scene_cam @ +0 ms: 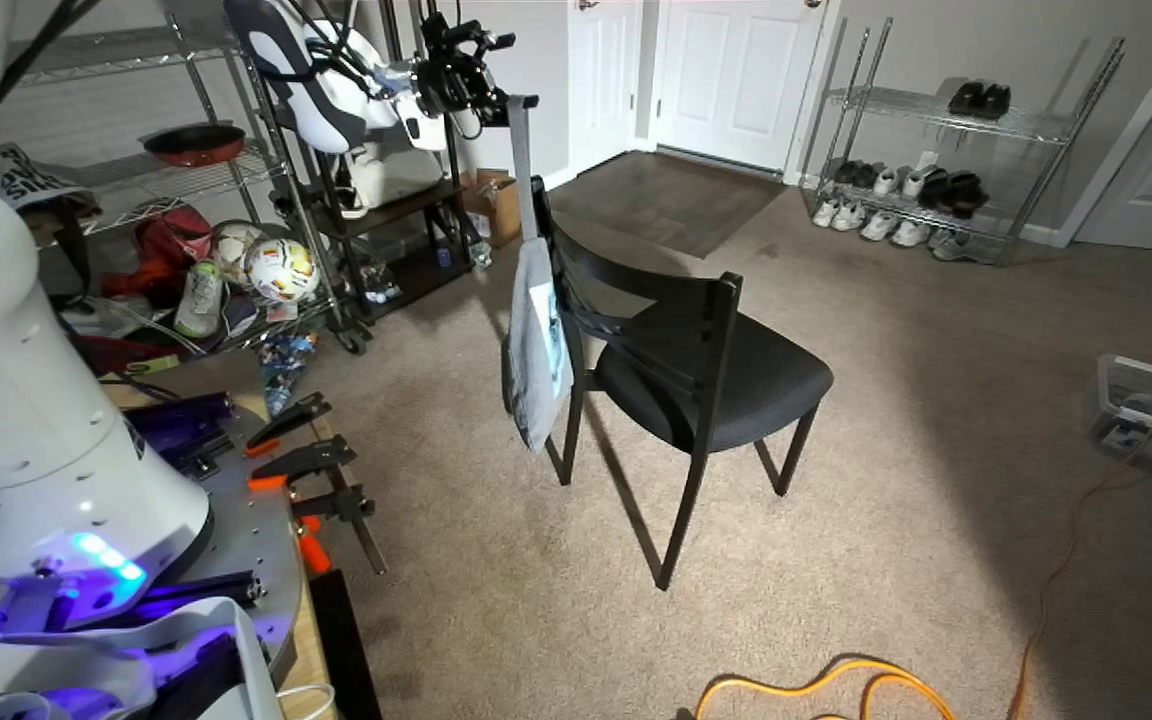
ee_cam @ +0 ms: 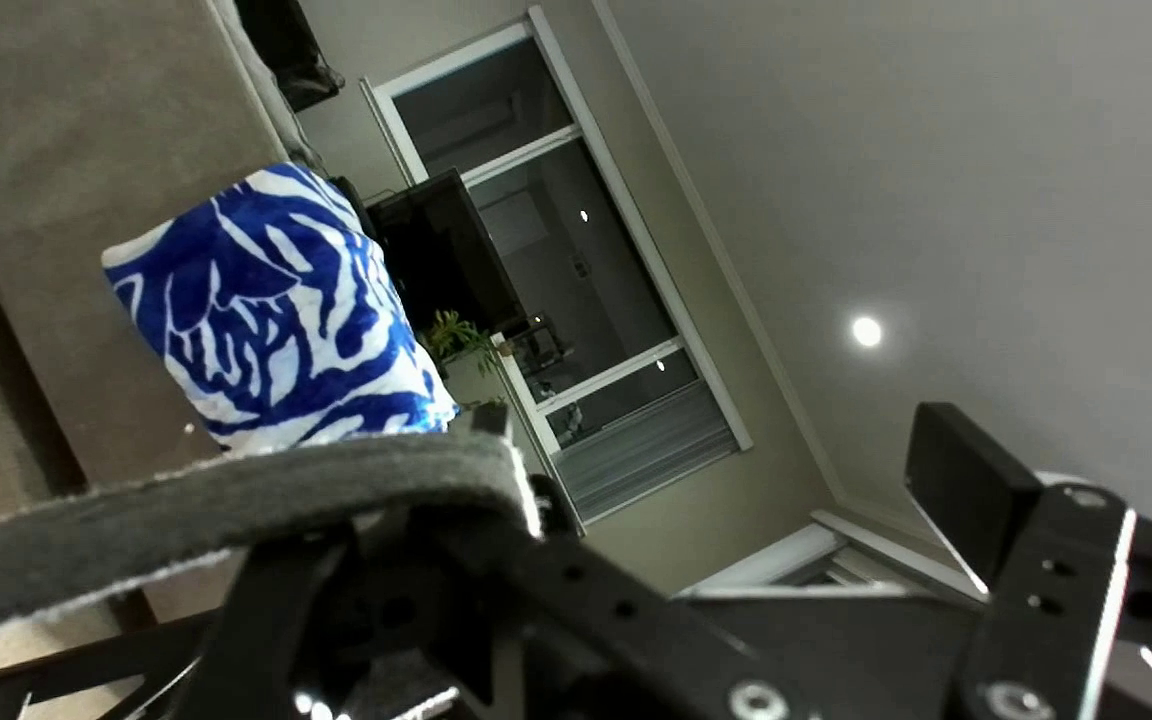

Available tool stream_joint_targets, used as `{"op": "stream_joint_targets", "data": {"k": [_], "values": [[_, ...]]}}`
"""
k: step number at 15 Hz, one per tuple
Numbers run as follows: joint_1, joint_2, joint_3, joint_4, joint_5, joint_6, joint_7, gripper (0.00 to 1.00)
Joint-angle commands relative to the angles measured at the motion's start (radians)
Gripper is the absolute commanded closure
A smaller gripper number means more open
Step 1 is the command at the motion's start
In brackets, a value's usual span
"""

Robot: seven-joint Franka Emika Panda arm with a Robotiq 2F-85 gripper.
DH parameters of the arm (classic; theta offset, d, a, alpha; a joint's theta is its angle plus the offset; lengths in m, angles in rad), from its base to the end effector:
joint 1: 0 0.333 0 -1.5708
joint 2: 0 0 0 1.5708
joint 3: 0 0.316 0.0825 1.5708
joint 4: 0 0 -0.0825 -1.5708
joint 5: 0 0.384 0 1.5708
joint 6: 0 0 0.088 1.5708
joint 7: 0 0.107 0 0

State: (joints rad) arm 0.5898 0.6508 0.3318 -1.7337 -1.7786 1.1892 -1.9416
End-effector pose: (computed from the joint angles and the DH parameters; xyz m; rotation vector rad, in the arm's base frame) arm 0.5057 0.3954 0.2920 -0.2122 1.5494 -1.6108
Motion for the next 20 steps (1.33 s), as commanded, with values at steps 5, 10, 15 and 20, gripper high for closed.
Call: {"op": "stream_joint_targets", "data": {"k": [5,10,15,20], "values": [[0.071,-0.112,0.022,-0.086,0.011,0.015,0.034,0.00],[0.061,-0.178,0.029,-0.173,0.050,0.017,0.057,0.00],[0.044,-0.276,0.055,-0.315,0.130,0.016,0.139,0.00],[0.017,-0.366,0.080,-0.443,0.222,0.019,0.205,0.00]]}}
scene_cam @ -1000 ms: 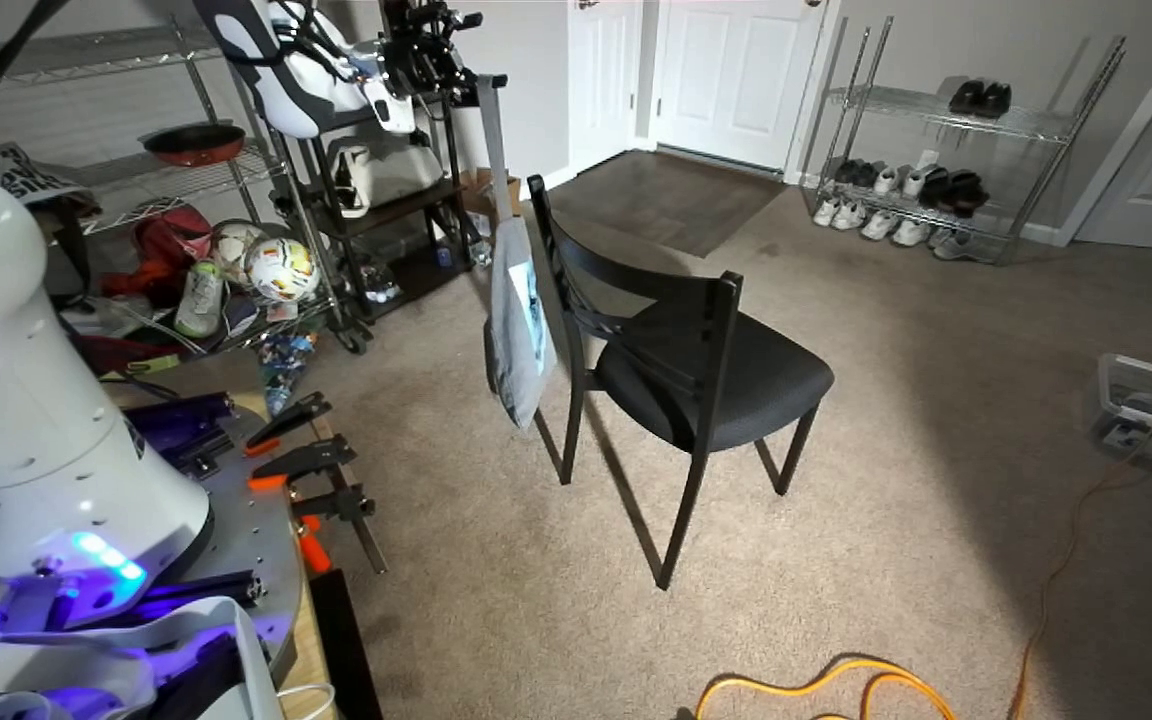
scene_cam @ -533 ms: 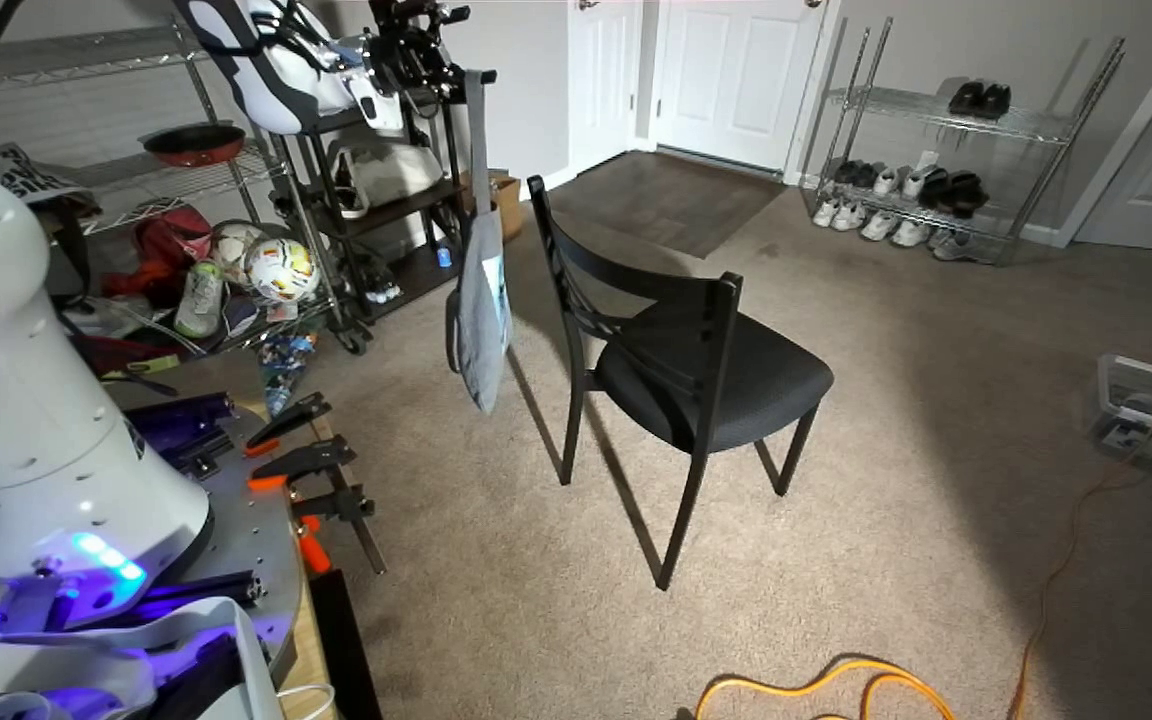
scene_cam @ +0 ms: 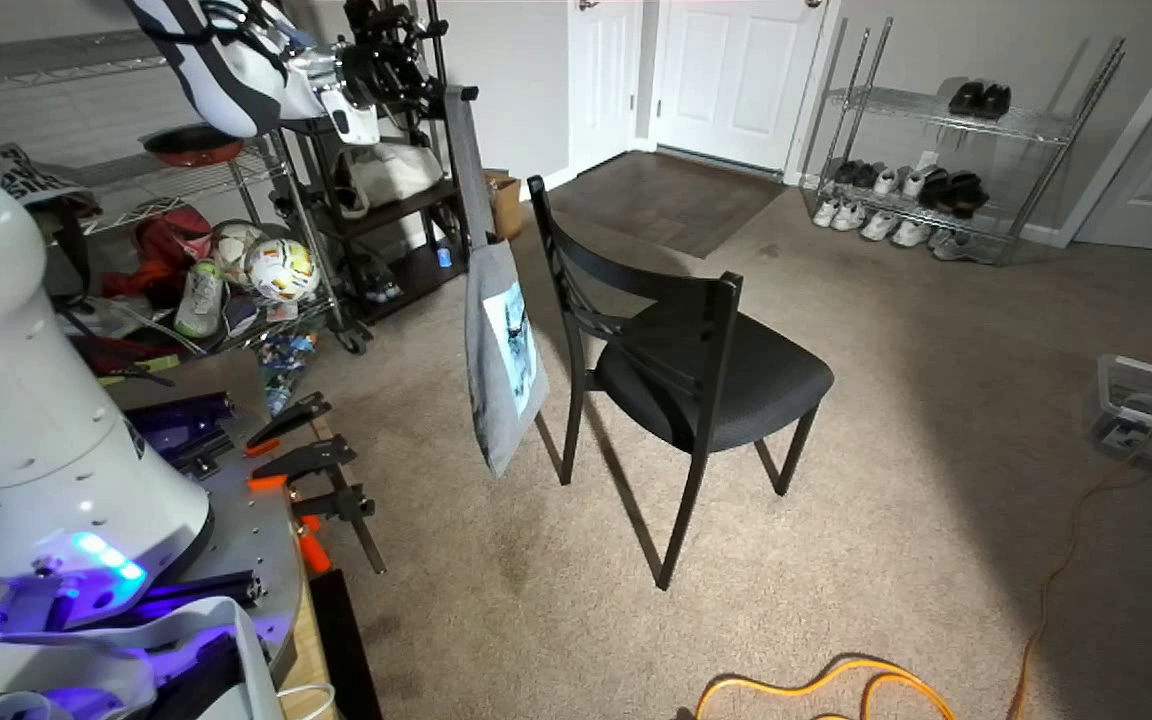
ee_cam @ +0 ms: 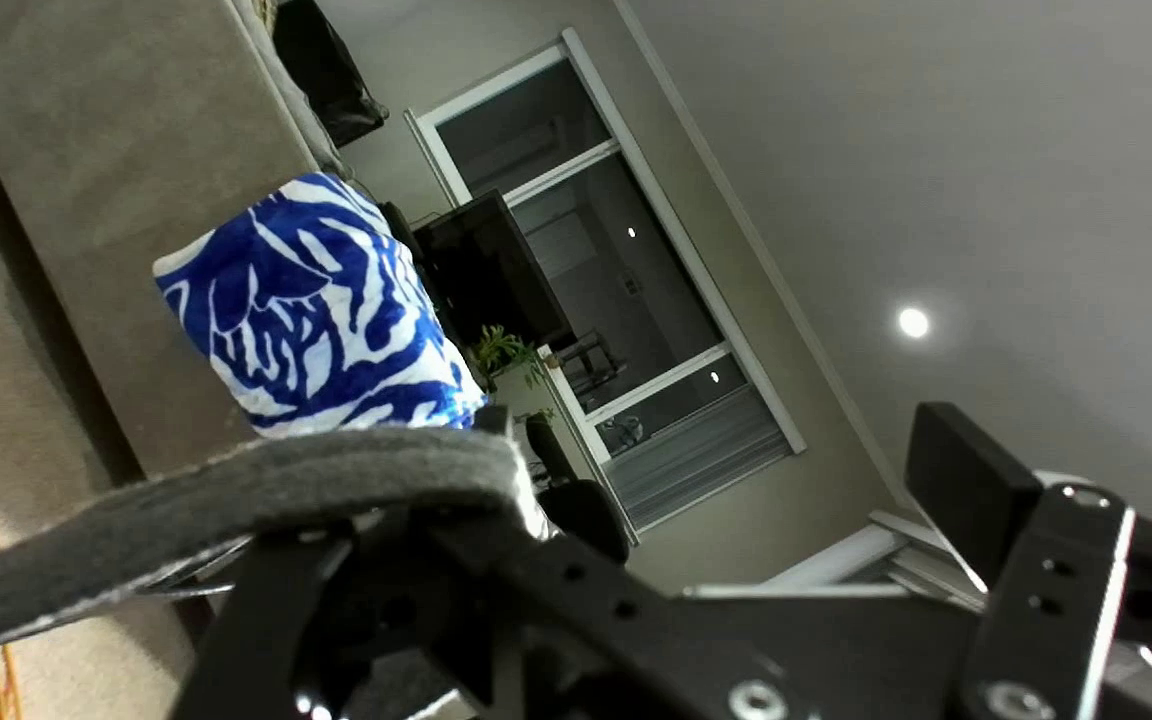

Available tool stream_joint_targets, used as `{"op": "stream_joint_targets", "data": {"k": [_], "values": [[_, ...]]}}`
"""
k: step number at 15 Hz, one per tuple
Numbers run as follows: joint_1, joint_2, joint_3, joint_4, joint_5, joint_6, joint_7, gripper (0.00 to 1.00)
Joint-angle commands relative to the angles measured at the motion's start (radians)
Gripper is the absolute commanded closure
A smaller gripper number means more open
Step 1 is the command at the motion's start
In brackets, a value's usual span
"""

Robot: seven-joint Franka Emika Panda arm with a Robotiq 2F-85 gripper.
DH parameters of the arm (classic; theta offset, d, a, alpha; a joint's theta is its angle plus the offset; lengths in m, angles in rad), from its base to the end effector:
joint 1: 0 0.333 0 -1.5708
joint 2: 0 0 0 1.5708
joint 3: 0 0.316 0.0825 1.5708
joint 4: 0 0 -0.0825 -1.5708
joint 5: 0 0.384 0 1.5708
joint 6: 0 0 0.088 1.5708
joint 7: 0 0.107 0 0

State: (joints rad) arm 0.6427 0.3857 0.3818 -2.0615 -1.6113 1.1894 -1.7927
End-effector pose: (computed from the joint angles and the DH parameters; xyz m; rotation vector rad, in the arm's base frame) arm 0.4002 0.3791 0.3188 -0.2113 1.5708 -1.5086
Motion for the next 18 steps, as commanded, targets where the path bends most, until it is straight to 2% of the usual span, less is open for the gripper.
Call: {"op": "stream_joint_targets", "data": {"k": [1,11,18], "values": [[-0.045,-0.121,0.036,-0.143,0.082,0.026,0.072,0.00],[-0.168,-0.243,0.083,-0.377,0.340,0.123,0.229,0.00],[-0.226,-0.279,0.072,-0.511,0.435,0.225,0.299,0.00]]}}
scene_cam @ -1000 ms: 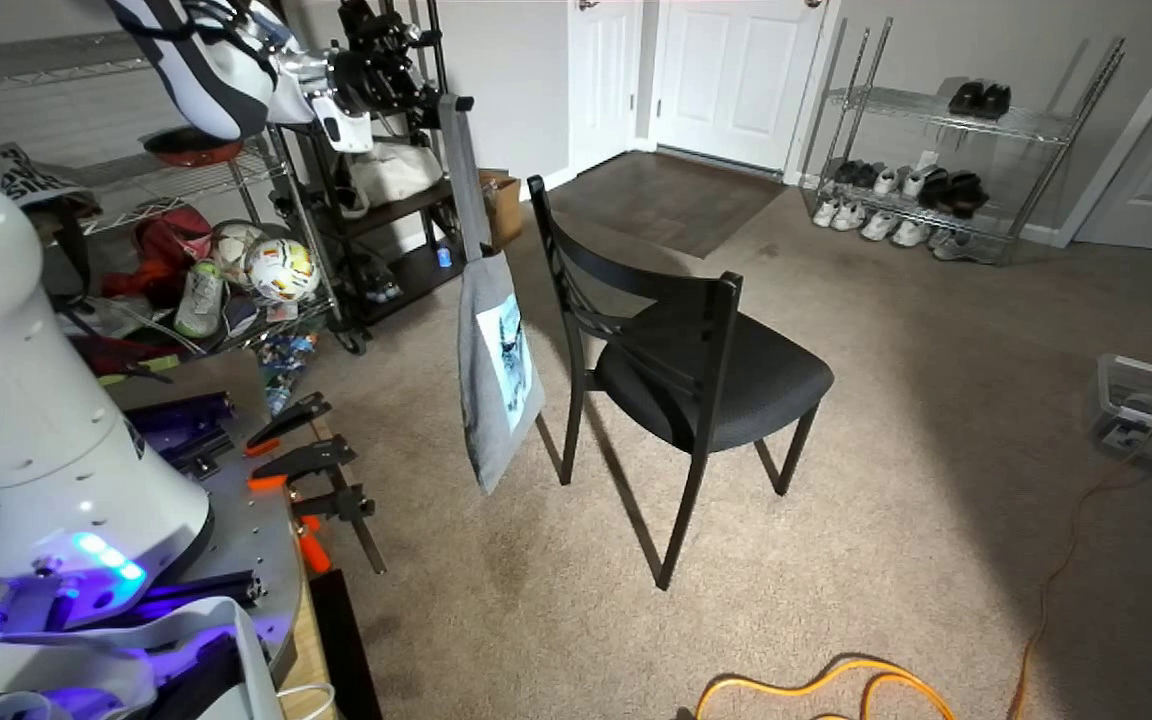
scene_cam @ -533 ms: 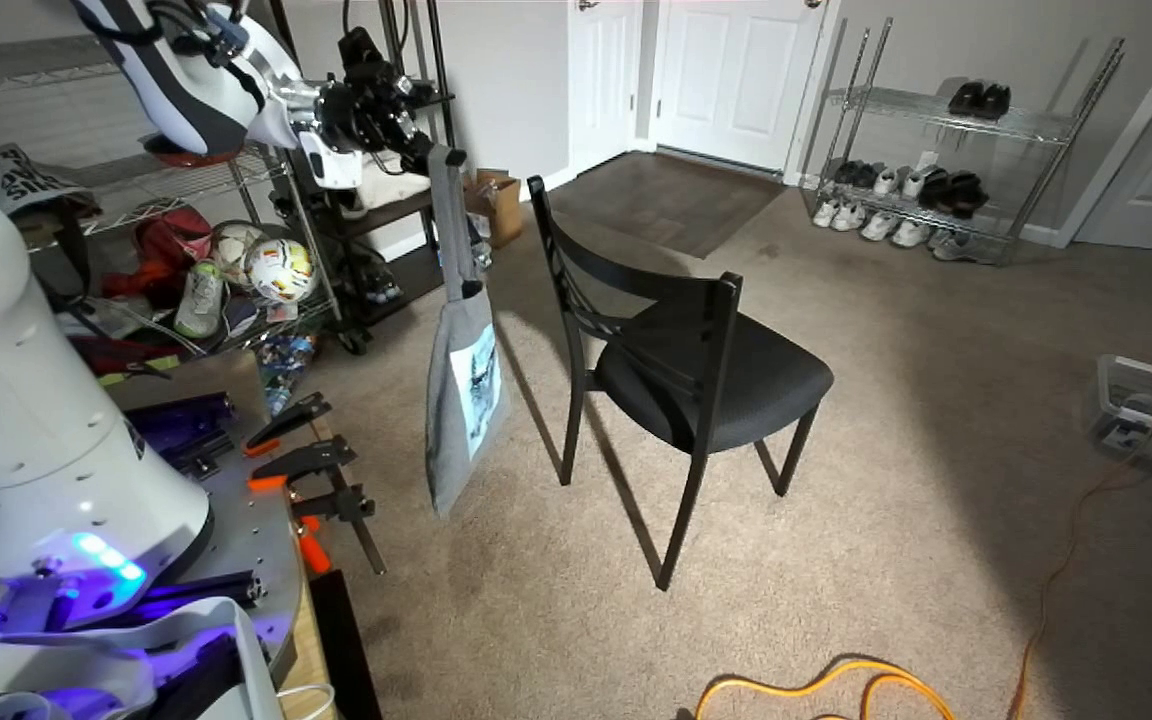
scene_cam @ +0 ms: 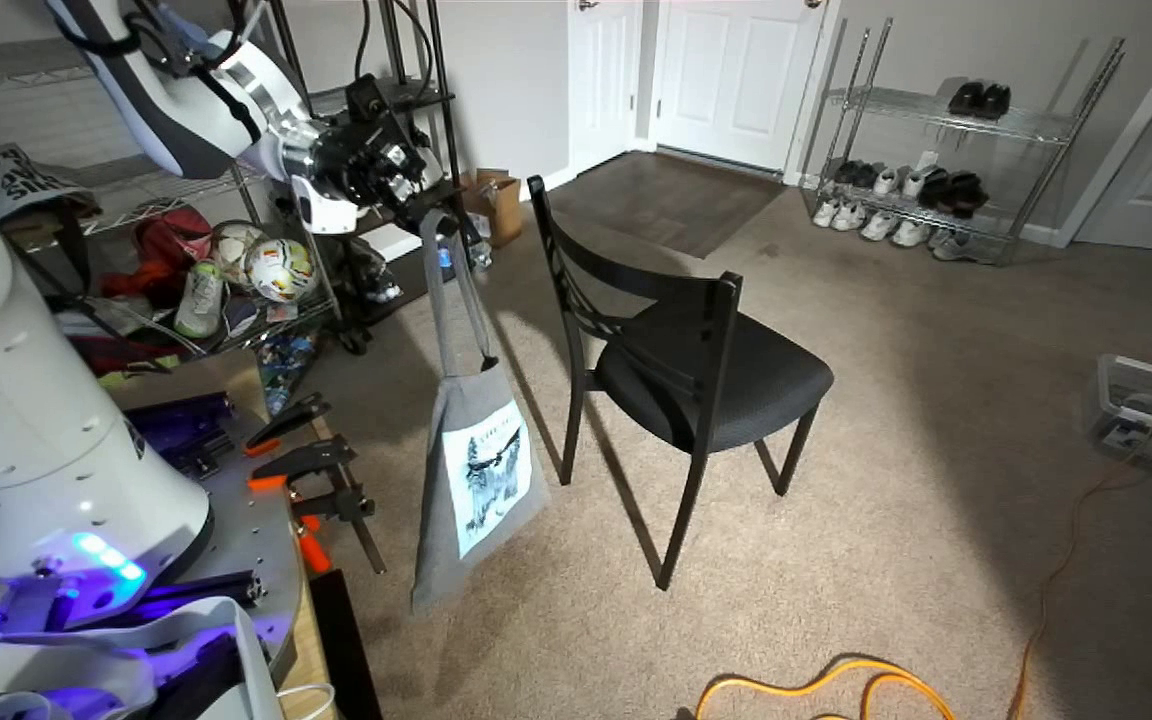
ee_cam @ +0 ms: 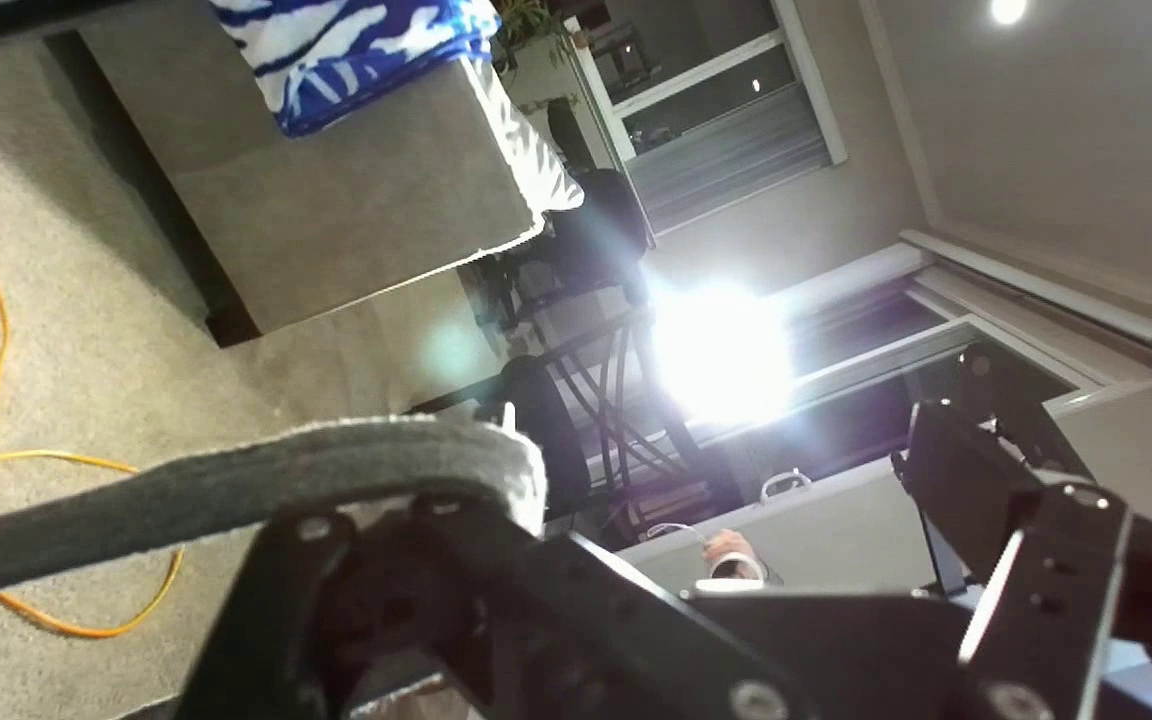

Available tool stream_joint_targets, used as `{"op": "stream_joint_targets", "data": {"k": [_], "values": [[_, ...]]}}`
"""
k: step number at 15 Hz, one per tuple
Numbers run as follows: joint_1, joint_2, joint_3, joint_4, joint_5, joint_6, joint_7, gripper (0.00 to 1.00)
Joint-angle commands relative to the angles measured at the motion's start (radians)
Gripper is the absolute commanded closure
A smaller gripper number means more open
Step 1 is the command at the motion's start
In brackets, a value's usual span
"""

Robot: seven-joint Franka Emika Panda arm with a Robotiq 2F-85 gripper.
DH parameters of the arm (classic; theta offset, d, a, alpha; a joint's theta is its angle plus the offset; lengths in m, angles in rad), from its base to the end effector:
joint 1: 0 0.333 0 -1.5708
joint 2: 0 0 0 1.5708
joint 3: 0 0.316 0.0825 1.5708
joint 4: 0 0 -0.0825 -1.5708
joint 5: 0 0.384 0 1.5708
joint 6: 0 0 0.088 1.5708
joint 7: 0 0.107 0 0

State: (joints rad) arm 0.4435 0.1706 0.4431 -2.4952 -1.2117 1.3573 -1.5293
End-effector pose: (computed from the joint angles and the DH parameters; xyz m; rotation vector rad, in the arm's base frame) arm 0.3237 0.2203 0.2486 0.0042 1.9045 -1.6293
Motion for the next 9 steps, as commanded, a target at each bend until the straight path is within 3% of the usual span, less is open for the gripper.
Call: {"op": "stream_joint_targets", "data": {"k": [1,9], "values": [[-0.032,-0.069,0.011,-0.099,0.038,0.082,0.035,0.00],[-0.043,-0.107,0.008,-0.233,-0.037,0.208,0.004,0.00]]}}
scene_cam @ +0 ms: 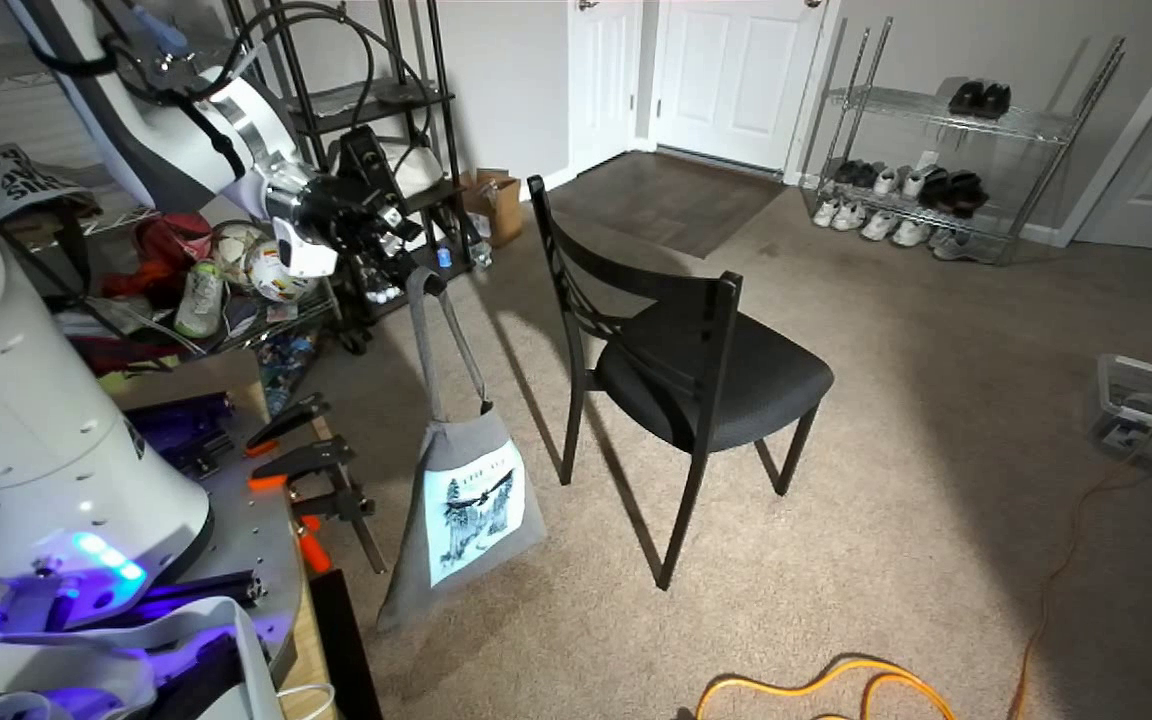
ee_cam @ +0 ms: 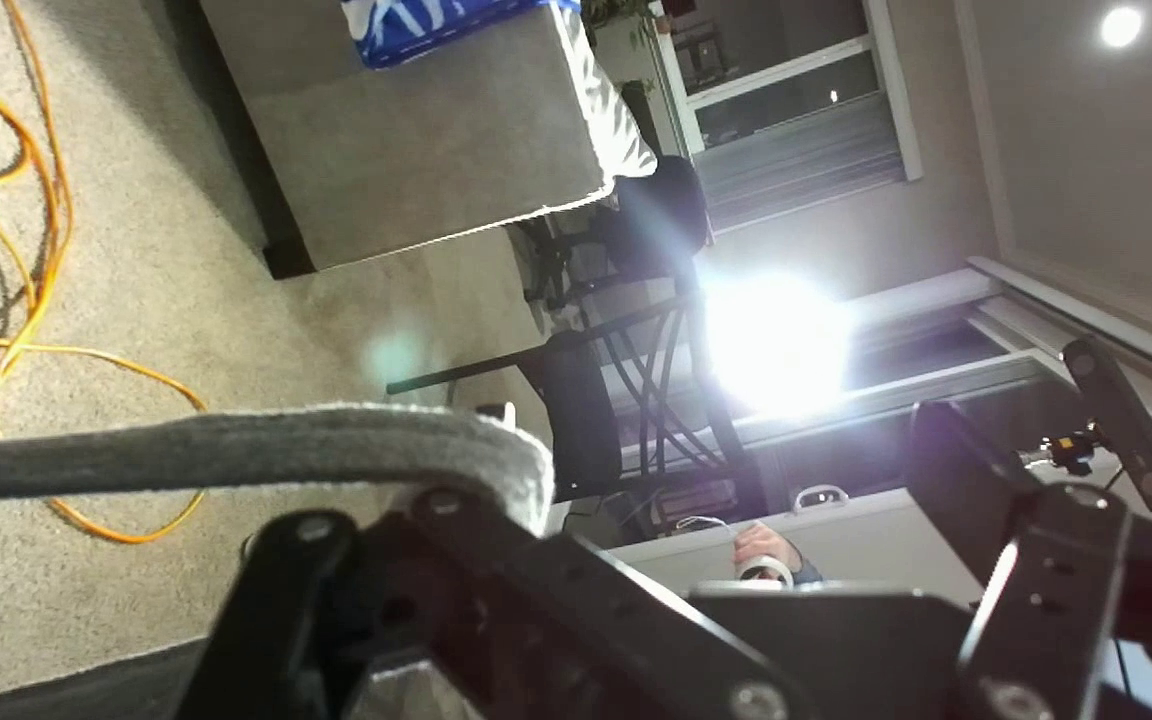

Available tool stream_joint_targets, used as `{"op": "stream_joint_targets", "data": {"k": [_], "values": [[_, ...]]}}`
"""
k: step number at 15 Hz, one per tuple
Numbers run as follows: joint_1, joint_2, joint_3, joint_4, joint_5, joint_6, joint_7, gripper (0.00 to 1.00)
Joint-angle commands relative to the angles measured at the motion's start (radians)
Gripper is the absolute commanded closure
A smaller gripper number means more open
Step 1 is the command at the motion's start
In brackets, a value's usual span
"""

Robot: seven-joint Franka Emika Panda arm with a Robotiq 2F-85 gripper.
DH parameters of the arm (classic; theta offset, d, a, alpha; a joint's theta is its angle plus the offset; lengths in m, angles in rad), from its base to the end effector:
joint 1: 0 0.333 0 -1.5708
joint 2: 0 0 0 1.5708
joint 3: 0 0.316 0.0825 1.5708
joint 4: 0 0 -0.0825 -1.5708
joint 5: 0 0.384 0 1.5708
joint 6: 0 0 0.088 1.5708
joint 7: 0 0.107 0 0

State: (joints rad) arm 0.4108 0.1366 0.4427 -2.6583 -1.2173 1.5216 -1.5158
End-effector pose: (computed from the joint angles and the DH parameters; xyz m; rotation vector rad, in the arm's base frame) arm 0.2884 0.1809 0.2093 -0.1274 2.0133 -1.6044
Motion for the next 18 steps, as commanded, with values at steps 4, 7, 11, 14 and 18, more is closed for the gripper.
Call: {"op": "stream_joint_targets", "data": {"k": [4,7,11,14,18], "values": [[-0.005,-0.090,0.008,-0.104,-0.080,0.048,-0.021,0.00],[-0.002,-0.096,0.007,-0.116,-0.118,0.039,-0.029,0.00],[-0.001,-0.098,0.003,-0.124,-0.169,0.017,-0.047,0.00],[-0.011,-0.092,-0.014,-0.128,-0.215,-0.004,-0.046,0.00],[-0.021,-0.089,-0.040,-0.134,-0.275,-0.042,-0.047,0.00]]}}
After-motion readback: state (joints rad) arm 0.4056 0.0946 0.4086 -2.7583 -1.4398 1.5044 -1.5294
